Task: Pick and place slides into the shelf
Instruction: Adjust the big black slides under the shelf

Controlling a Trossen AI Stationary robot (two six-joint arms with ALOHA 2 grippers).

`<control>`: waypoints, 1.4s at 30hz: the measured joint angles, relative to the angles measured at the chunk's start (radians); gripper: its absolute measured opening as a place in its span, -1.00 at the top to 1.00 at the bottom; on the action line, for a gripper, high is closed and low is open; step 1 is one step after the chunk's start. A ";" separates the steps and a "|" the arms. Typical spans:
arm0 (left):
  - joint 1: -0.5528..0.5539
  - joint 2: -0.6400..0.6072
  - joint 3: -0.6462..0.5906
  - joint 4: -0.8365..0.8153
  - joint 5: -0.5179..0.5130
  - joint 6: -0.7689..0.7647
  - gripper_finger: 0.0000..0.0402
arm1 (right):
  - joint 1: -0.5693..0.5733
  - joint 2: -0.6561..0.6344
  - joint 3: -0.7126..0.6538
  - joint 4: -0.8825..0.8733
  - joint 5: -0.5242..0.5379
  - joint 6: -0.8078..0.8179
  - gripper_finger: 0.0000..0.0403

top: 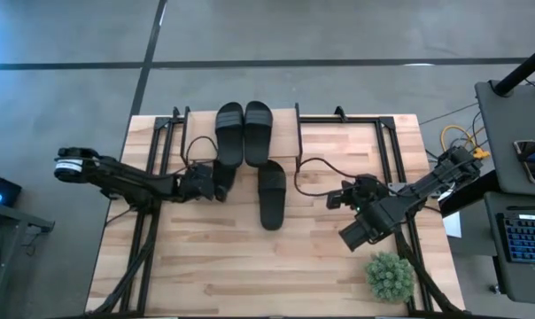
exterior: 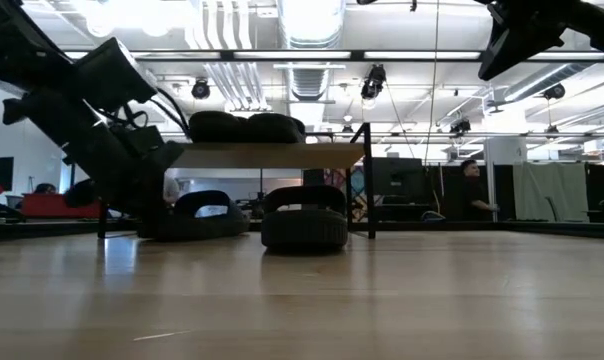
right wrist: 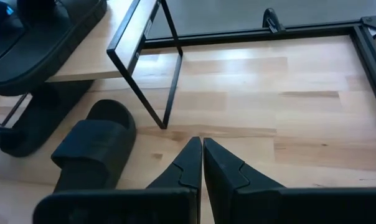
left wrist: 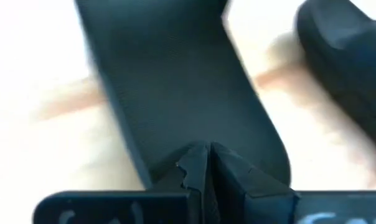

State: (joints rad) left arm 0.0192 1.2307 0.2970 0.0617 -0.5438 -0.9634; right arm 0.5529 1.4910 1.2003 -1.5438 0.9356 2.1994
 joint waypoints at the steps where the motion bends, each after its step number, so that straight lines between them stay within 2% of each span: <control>1: 0.001 -0.015 -0.001 -0.031 -0.020 0.000 0.95 | 0.000 0.000 0.000 0.004 0.000 0.000 0.96; 6: 0.001 -0.075 -0.010 -0.060 -0.040 0.001 0.95 | -0.005 0.000 0.000 0.015 0.000 0.000 0.96; 11: 0.001 -0.103 -0.009 -0.045 -0.121 0.003 0.95 | -0.019 0.000 0.000 0.019 0.000 0.000 0.96; 18: -0.033 -0.152 -0.006 -0.044 -0.077 0.029 0.95 | -0.029 0.000 0.001 0.038 0.000 0.000 0.96; 23: -0.046 -0.173 -0.027 -0.058 -0.100 0.030 0.95 | -0.029 0.000 0.002 0.057 0.000 0.000 0.96; 28: -0.046 -0.126 -0.034 -0.037 -0.090 0.026 0.95 | -0.030 0.000 0.002 0.062 0.000 0.000 0.96; 32: -0.047 -0.060 -0.034 0.068 -0.041 0.026 0.95 | -0.030 0.000 0.002 0.061 0.000 0.000 0.96; 42: -0.047 0.141 -0.021 0.310 -0.036 0.027 0.95 | -0.030 0.000 0.002 0.061 0.000 0.000 0.96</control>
State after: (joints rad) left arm -0.0280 1.3716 0.2763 0.3715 -0.5795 -0.9369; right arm 0.5228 1.4910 1.2018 -1.4826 0.9352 2.1989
